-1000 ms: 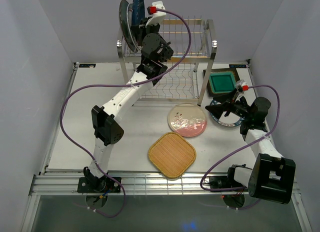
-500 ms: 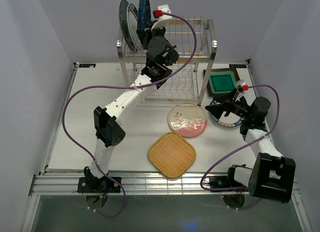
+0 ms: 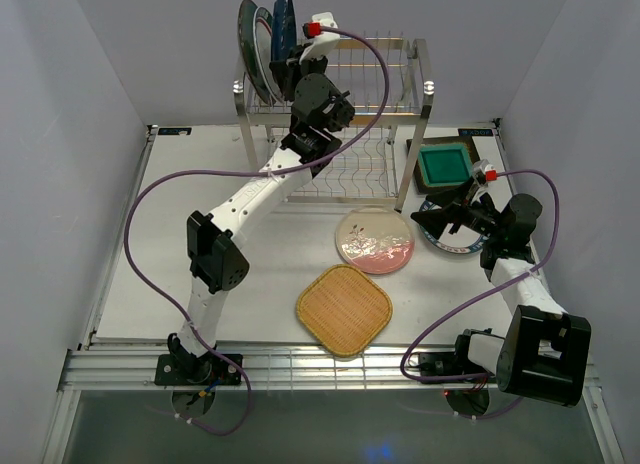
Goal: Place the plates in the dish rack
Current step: Insert the plate into the dish rack.
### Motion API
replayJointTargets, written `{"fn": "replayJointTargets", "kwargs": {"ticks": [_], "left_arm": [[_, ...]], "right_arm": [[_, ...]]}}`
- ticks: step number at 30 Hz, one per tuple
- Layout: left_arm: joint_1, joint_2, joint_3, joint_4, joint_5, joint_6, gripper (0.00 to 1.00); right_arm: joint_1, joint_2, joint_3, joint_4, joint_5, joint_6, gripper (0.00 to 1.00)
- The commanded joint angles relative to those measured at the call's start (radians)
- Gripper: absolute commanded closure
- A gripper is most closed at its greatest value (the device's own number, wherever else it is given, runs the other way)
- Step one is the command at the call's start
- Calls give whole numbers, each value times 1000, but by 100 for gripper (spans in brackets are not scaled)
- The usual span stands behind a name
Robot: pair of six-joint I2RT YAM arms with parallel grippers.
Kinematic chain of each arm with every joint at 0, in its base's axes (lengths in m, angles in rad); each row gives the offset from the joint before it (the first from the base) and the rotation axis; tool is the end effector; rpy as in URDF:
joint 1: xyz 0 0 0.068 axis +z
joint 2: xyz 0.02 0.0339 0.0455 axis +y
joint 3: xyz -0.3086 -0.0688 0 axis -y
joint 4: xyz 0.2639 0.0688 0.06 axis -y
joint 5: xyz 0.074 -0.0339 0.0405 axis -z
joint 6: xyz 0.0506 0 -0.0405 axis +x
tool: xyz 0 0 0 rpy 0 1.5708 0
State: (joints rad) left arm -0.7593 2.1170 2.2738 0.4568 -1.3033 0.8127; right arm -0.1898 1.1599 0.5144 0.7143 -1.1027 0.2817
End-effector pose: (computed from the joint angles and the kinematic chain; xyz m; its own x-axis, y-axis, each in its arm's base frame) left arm 0.3985 -0.3109 0.5280 0.0040 0.2608 -0.9654 -0.5714 0.7929 0.2119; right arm 0.2444 -0.0010 0.2922 -0.1545 0.1574 -0.9754 -0.7769 0.5906 0.2184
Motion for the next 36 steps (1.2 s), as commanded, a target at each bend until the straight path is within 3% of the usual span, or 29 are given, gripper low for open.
{"fn": "replayJointTargets", "kwargs": {"ticks": [1,11,20,25,29,36], "left_arm": [[18,-106,-32,68,53,-29,100],[18,-97,-56,65,55,-44,99],[18,-114,-60,59,52,-52,67],[18,-118,-57,57,50,-53,63],[18,-130,-50,56,52,-56,50],[-46,-166,-36,56,68,-47,46]], "right_arm": [[-7,-2,36,47,-16,8,10],[-8,3,38,51,-17,14,10],[-10,3,38,51,-19,16,10],[-10,4,39,53,-19,17,10],[-10,9,41,53,-20,19,10],[-10,15,41,54,-20,20,10]]}}
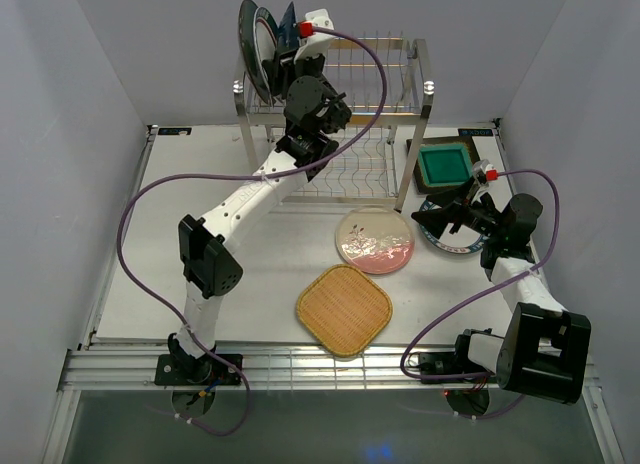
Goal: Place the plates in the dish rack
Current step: Insert the plate into the dish rack.
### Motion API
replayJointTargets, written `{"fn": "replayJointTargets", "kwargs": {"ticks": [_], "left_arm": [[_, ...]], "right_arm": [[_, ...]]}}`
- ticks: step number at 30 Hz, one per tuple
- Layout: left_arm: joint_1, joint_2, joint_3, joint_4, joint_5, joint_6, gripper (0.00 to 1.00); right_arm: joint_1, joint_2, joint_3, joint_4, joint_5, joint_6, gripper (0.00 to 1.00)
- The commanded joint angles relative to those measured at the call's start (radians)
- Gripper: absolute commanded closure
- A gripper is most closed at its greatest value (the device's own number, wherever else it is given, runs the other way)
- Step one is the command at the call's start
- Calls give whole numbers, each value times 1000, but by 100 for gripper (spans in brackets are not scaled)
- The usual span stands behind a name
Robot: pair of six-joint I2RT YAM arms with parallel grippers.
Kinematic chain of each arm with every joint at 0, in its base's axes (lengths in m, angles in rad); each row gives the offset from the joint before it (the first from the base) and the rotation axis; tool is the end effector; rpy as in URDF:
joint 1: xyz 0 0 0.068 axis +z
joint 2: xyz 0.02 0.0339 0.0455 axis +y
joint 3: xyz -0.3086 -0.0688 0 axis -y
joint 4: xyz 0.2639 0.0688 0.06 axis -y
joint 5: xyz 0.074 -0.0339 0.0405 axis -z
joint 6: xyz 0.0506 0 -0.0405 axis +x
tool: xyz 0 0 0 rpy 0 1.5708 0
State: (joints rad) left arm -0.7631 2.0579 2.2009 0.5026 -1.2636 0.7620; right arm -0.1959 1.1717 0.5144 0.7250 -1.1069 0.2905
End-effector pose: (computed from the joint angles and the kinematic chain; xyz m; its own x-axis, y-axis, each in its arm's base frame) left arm 0.3863 -0.3027 0.5369 0.0790 0.2133 -0.9738 -0.5471 0.8259 0.1365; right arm 0.2463 -0.0027 0.2906 -0.1622 0.1628 -0.9732 -0.7741 0.5907 0.2278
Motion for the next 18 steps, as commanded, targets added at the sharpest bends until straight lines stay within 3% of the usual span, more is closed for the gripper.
{"fn": "replayJointTargets", "kwargs": {"ticks": [1,6,12,17,18], "left_arm": [[-62,-108,40,10,30,5,45],[-128,-145,36,11,30,3,39],[-180,-223,-21,13,9,-27,20],[-231,-341,-185,11,-22,-84,2],[-243,-367,-225,11,-23,-101,2]], "right_arm": [[-2,3,42,45,-18,15,10],[-5,5,41,47,-18,15,10],[-5,5,42,47,-24,16,10],[-5,6,42,48,-24,18,10],[-5,6,42,47,-24,18,10]]}}
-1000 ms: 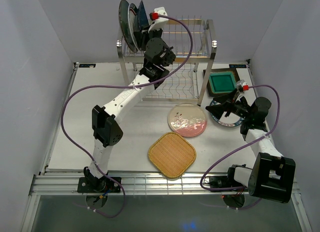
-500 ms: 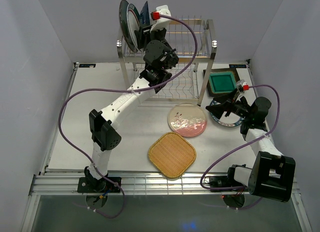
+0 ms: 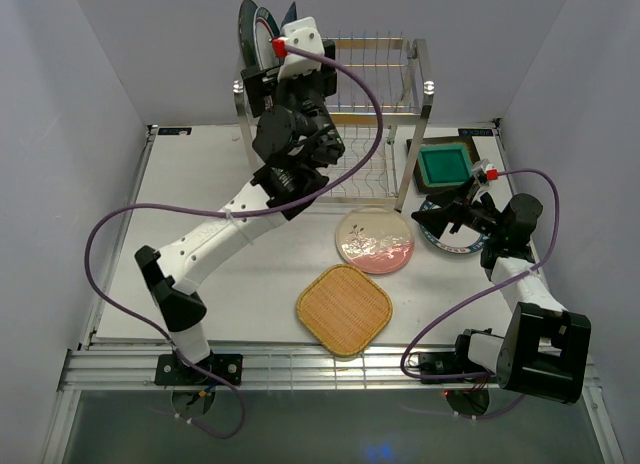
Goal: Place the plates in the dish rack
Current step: Insert the plate into the dish rack, then pick up the plate from the corner of the board.
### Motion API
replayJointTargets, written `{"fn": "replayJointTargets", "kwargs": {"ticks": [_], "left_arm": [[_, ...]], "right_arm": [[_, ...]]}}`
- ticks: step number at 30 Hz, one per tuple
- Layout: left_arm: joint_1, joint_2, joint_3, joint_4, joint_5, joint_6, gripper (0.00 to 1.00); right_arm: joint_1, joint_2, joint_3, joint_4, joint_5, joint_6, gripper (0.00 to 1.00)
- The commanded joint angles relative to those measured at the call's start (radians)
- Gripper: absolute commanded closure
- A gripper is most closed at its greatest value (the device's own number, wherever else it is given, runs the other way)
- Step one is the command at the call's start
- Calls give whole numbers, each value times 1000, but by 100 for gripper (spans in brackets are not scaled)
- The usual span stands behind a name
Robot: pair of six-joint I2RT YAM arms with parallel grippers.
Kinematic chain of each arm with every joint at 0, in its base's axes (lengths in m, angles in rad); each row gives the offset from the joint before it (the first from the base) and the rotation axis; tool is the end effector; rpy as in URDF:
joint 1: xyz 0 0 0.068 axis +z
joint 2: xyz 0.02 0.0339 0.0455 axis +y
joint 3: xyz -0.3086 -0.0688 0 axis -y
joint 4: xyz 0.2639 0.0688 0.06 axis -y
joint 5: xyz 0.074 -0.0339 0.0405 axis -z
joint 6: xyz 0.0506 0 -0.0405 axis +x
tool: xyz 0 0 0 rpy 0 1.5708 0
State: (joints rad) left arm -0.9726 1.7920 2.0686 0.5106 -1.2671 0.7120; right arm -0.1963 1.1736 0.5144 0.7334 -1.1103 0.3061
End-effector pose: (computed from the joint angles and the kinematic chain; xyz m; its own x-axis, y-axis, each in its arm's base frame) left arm 0.2585 -0.2935 0.6075 0.2156 0.0305 -0.9760 -0.3607 0.9313 -0.0506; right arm 0.2464 -0.0028 0.2910 -0.1686 0.1701 -0.9709 -0.7747 0.5861 0.2372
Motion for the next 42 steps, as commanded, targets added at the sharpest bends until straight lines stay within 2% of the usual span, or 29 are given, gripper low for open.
{"fn": "replayJointTargets", "kwargs": {"ticks": [1,4,10,17,20,21,22,25,28,34,38,39,42], "left_arm": [[-60,-130,-135,3,-18,-90,2],[-115,-256,-321,3,-18,-152,2],[-242,-567,-735,-7,-6,-390,2],[-357,-773,-1136,-29,-18,-653,2],[-390,-806,-1258,-66,35,-781,2],[-393,-824,-1277,-98,63,-822,2],[-393,-830,-1289,-227,96,-961,2],[-393,-835,-1309,-406,167,-1148,2],[-393,-813,-1314,-536,169,-1243,2],[-393,-806,-1395,-526,167,-1280,2],[-393,-813,-1432,-526,181,-1292,2],[-393,-816,-1433,-535,183,-1312,2],[-393,-829,-1444,-546,181,-1319,2]], "right_arm": [[-5,3,44,40,-20,2,10],[-5,4,42,38,-20,4,10],[-5,-5,41,40,-33,10,10],[4,-25,47,17,-51,4,10],[29,-22,76,-102,-36,-63,10],[37,-12,108,-148,-33,-120,10],[53,-5,124,-235,-31,-145,10],[89,27,167,-403,-28,-278,10],[135,37,187,-508,6,-411,10],[195,24,190,-589,66,-490,10],[271,84,225,-757,111,-629,10],[284,96,234,-852,128,-701,10],[339,149,269,-951,177,-794,10]]}}
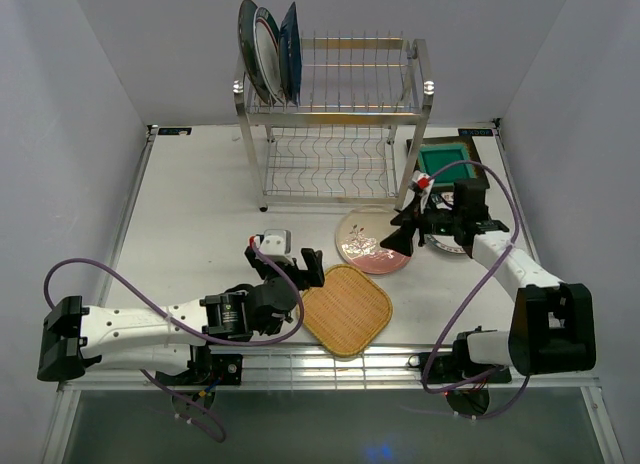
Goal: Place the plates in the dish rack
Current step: Pick up the plate from the corner of the board.
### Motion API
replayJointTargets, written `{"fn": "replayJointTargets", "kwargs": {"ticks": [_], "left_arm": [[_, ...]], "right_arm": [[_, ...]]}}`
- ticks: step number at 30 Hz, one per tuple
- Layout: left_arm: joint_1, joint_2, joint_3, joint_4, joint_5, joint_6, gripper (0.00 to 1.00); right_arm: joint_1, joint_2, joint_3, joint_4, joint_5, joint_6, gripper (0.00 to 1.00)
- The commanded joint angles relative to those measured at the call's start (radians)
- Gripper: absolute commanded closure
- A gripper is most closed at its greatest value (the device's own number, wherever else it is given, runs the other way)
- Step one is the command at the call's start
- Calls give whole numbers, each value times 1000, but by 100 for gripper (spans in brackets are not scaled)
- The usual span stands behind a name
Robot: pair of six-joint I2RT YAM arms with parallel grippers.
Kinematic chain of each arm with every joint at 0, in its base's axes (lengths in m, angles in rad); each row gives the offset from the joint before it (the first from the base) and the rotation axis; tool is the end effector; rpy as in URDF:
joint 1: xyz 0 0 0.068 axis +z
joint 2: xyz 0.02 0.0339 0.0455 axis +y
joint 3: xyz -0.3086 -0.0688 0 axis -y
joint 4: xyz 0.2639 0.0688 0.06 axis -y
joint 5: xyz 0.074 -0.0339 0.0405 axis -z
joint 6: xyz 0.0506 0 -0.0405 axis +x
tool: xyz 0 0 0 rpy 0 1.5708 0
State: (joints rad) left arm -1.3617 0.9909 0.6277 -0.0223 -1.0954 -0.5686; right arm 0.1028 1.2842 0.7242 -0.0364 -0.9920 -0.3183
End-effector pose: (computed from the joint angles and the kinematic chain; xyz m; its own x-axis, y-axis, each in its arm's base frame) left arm 0.0874 -0.1950 0.2974 -0.2148 -0.1751 -0.9608 0.1911 0.9572 -0.2172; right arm 0.2666 0.0701 0.2631 -0.2975 -0.2028 -0.9329 -0.8825 0.4313 0.1876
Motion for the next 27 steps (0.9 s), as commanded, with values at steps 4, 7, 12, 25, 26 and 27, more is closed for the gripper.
{"fn": "replayJointTargets", "kwargs": {"ticks": [4,7,12,25,26,27], "left_arm": [[-4,-32,-23,15,-1,-25,2],[-4,-23,-28,7,-11,-22,2],[-2,-9,-19,-27,-40,-45,2],[-2,-15,-22,-41,-60,-53,2],[-4,-14,-23,-41,-60,-54,2],[-4,-12,-23,-41,-61,-53,2]], "right_arm": [[77,130,127,-324,79,-221,9],[112,225,191,-411,85,-293,4],[161,310,219,-467,127,-318,2],[264,342,187,-430,199,-324,1],[267,345,187,-428,202,-324,0],[271,348,184,-428,205,-324,0]]}}
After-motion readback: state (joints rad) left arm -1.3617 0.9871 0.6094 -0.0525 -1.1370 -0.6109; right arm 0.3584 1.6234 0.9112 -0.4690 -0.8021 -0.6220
